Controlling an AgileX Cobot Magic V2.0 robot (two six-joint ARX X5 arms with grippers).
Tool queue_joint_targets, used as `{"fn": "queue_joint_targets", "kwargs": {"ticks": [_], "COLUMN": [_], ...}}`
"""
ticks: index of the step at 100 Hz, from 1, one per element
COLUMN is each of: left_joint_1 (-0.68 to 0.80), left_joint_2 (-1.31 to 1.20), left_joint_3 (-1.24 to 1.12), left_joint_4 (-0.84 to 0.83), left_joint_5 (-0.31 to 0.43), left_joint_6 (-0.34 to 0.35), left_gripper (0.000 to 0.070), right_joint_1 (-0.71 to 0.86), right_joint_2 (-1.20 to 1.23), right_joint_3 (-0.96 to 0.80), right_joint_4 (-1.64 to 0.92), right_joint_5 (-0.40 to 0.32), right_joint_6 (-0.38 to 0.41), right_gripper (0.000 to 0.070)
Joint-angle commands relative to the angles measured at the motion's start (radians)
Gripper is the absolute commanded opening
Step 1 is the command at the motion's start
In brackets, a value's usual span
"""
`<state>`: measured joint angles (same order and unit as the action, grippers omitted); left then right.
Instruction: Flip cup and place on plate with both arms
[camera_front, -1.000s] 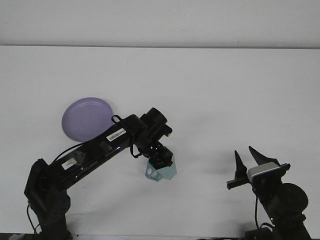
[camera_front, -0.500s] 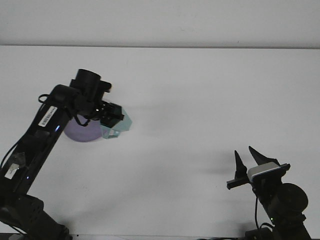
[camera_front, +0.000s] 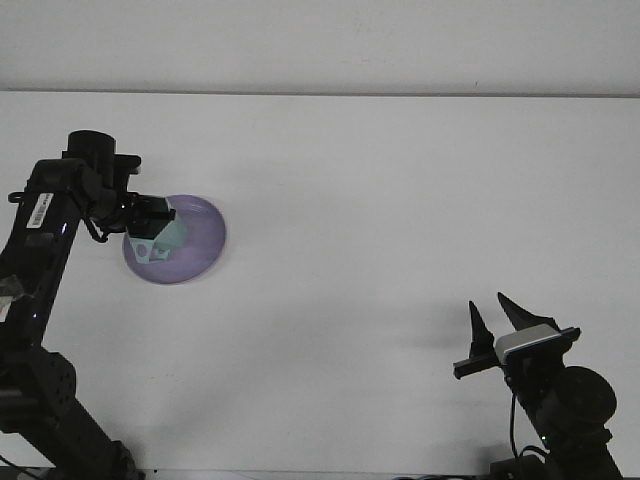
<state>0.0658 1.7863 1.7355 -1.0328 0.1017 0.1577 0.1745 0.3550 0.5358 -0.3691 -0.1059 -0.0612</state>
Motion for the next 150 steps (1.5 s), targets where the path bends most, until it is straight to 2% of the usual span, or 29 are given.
{"fn": "queue_joint_targets", "kwargs": {"ticks": [1,39,45,50,59,62,65,82,99,110,127,134,139,150], "left_joint_1": [0.002,0.005,0.005,0.005,0.005,0.005,0.005,0.005,0.01,0.02,0.026,0.027,0.031,0.033], "left_joint_2": [0.043,0.186,0.191,0.191,0.191,0.191,0.191,0.179,0.11,0.015,-0.185,-0.271,-0.329,-0.435], "left_joint_3": [0.026,0.026,0.026,0.026,0.026,0.026,0.026,0.049,0.098,0.099,0.099,0.099,0.098,0.097], "left_joint_4": [0.015,0.066,0.072,0.08,0.093,0.092,0.092,0.069,0.023,0.018,0.02,0.027,0.027,0.016], "left_joint_5": [-0.014,-0.027,-0.027,-0.027,-0.027,-0.027,-0.027,-0.025,0.033,0.065,0.074,0.107,0.117,0.117], "left_joint_6": [0.019,0.025,0.025,0.025,0.025,0.025,0.024,0.009,0.005,-0.006,-0.039,-0.059,-0.058,-0.047], "left_gripper": [0.0013,0.0013,0.0033,0.0137,0.0436,0.0487,0.0506,0.0505,0.0505,0.0505,0.0499,0.0486,0.0402,0.0049], "right_joint_1": [0.001,0.001,0.001,0.001,0.001,0.001,0.001,0.001,0.001,0.001,0.001,0.001,0.001,0.001], "right_joint_2": [-0.001,-0.001,-0.001,-0.001,-0.001,-0.001,-0.001,-0.001,-0.001,-0.001,-0.001,-0.001,-0.001,-0.001], "right_joint_3": [0.006,0.006,0.006,0.006,0.006,0.006,0.006,0.006,0.006,0.006,0.006,0.006,0.006,0.006], "right_joint_4": [0.006,0.005,0.005,0.005,0.003,0.003,0.002,0.001,0.001,0.001,-0.001,-0.002,-0.002,-0.002], "right_joint_5": [-0.002,-0.002,-0.002,-0.002,-0.002,-0.002,-0.002,-0.002,-0.002,-0.002,-0.001,0.002,0.002,0.002], "right_joint_6": [0.016,0.016,0.016,0.016,0.016,0.016,0.016,0.016,0.016,0.016,0.017,0.017,0.017,0.017], "right_gripper": [0.0309,0.0309,0.0309,0.0309,0.0309,0.0309,0.0309,0.0309,0.0309,0.0309,0.0309,0.0309,0.0309,0.0308]}}
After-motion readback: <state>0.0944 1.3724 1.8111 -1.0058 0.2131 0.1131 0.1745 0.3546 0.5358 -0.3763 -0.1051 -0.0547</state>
